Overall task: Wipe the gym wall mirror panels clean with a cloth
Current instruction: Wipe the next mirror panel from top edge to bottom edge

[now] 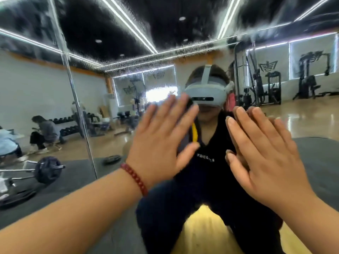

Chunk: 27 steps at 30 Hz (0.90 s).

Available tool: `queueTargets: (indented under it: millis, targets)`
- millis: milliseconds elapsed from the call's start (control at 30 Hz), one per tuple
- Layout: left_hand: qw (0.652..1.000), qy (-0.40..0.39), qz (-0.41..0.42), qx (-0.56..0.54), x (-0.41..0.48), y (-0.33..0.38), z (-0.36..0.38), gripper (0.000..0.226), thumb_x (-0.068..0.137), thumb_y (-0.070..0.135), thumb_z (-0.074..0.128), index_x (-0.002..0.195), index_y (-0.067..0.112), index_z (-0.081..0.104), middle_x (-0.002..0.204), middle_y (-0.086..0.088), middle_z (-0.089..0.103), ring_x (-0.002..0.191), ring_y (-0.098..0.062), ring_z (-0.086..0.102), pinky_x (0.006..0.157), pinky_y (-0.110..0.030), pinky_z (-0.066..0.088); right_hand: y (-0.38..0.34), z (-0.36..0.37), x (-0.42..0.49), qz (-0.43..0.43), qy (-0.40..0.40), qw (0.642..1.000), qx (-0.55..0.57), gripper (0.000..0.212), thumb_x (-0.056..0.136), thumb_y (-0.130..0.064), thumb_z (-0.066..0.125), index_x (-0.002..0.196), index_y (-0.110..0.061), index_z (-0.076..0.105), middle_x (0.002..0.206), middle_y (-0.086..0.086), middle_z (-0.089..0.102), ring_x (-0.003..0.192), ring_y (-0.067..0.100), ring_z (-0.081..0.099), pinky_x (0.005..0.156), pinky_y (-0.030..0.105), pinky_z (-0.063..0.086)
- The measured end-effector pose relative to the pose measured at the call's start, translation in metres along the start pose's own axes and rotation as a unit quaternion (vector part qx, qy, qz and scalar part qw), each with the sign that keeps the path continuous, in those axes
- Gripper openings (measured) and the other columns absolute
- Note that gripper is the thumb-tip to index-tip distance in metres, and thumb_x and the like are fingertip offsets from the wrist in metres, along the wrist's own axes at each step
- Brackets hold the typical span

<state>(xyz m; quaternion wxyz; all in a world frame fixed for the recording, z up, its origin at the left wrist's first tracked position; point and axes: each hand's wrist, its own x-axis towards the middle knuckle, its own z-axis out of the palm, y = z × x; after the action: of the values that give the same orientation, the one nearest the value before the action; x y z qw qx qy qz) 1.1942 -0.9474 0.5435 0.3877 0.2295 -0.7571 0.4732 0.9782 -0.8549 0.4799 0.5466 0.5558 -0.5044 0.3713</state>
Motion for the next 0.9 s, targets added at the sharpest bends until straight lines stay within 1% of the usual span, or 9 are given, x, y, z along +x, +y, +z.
queueTargets:
  millis: [100,167,267,333,500,567,667,733,900]
  targets:
    - [0.993,0.010,-0.112,-0.028,0.023,-0.013,-0.007,0.066,0.099,0.050,0.027,0.157,0.020,0.018,0.165,-0.007,0.009,0.152,-0.025,0.006,0.122,-0.045,0.003,0.000,-0.001,0.001,-0.001,0.004,1.000,0.000,0.058,0.096,-0.032,0.048,0.149,-0.010,0.042,0.158,0.008,0.034,0.148,0.028,0.029,0.121,0.049,0.021]
    - [0.997,0.003,-0.071,-0.018,0.020,-0.002,-0.006,0.066,0.099,0.049,0.028,0.157,0.019,0.018,0.164,-0.007,0.009,0.152,-0.027,0.006,0.122,-0.047,0.006,0.002,-0.004,0.004,-0.013,0.005,1.000,-0.009,0.058,0.095,-0.033,0.049,0.148,-0.011,0.043,0.158,0.007,0.035,0.146,0.027,0.032,0.120,0.046,0.022]
    - [0.999,-0.017,0.051,0.001,0.008,0.005,-0.003,0.066,0.098,0.051,0.032,0.156,0.021,0.020,0.163,-0.007,0.011,0.152,-0.028,0.010,0.121,-0.050,0.010,0.013,-0.009,0.009,-0.049,0.013,0.998,-0.020,0.057,0.094,-0.033,0.052,0.146,-0.011,0.047,0.155,0.006,0.040,0.143,0.026,0.038,0.115,0.045,0.028]
    - [0.997,-0.016,0.080,0.007,0.020,-0.008,-0.007,0.066,0.098,0.053,0.033,0.155,0.023,0.021,0.163,-0.005,0.013,0.152,-0.027,0.012,0.122,-0.050,0.011,0.024,-0.013,0.016,-0.070,0.023,0.997,-0.027,0.056,0.094,-0.032,0.054,0.146,-0.012,0.048,0.154,0.007,0.041,0.141,0.027,0.040,0.114,0.047,0.030]
    - [0.997,0.025,-0.074,0.004,0.073,-0.030,-0.022,0.067,0.098,0.052,0.028,0.157,0.021,0.022,0.165,-0.007,0.012,0.152,-0.028,0.009,0.121,-0.050,0.010,0.048,-0.014,0.039,-0.043,0.050,0.998,-0.026,0.056,0.094,-0.035,0.053,0.144,-0.010,0.050,0.154,0.011,0.040,0.143,0.031,0.036,0.117,0.052,0.026]
    - [0.999,0.027,-0.021,0.005,0.069,-0.011,-0.018,0.067,0.098,0.052,0.031,0.156,0.019,0.025,0.164,-0.009,0.015,0.152,-0.030,0.011,0.121,-0.052,0.012,0.050,-0.012,0.039,-0.040,0.045,0.998,-0.024,0.058,0.094,-0.036,0.052,0.145,-0.010,0.048,0.155,0.012,0.039,0.144,0.032,0.034,0.116,0.055,0.027]
    - [0.993,-0.002,0.118,0.009,0.045,0.013,-0.011,0.067,0.096,0.052,0.036,0.155,0.021,0.027,0.163,-0.007,0.019,0.151,-0.028,0.014,0.120,-0.052,0.016,0.050,-0.011,0.037,-0.047,0.041,0.998,-0.026,0.059,0.095,-0.036,0.052,0.147,-0.010,0.045,0.156,0.013,0.037,0.145,0.032,0.033,0.116,0.056,0.028]
    - [0.990,-0.004,0.138,0.016,0.046,0.008,-0.011,0.067,0.096,0.054,0.037,0.155,0.022,0.028,0.162,-0.006,0.021,0.151,-0.027,0.016,0.120,-0.051,0.016,0.051,-0.011,0.037,-0.047,0.041,0.998,-0.023,0.059,0.095,-0.036,0.053,0.147,-0.009,0.045,0.156,0.013,0.037,0.145,0.032,0.033,0.117,0.055,0.027]
    - [0.999,0.031,-0.013,0.014,0.092,-0.005,-0.021,0.068,0.098,0.054,0.029,0.157,0.021,0.023,0.164,-0.007,0.015,0.152,-0.027,0.010,0.121,-0.050,0.012,0.050,-0.011,0.037,-0.041,0.035,0.998,-0.018,0.058,0.096,-0.036,0.052,0.147,-0.010,0.046,0.156,0.012,0.037,0.146,0.031,0.032,0.118,0.053,0.025]
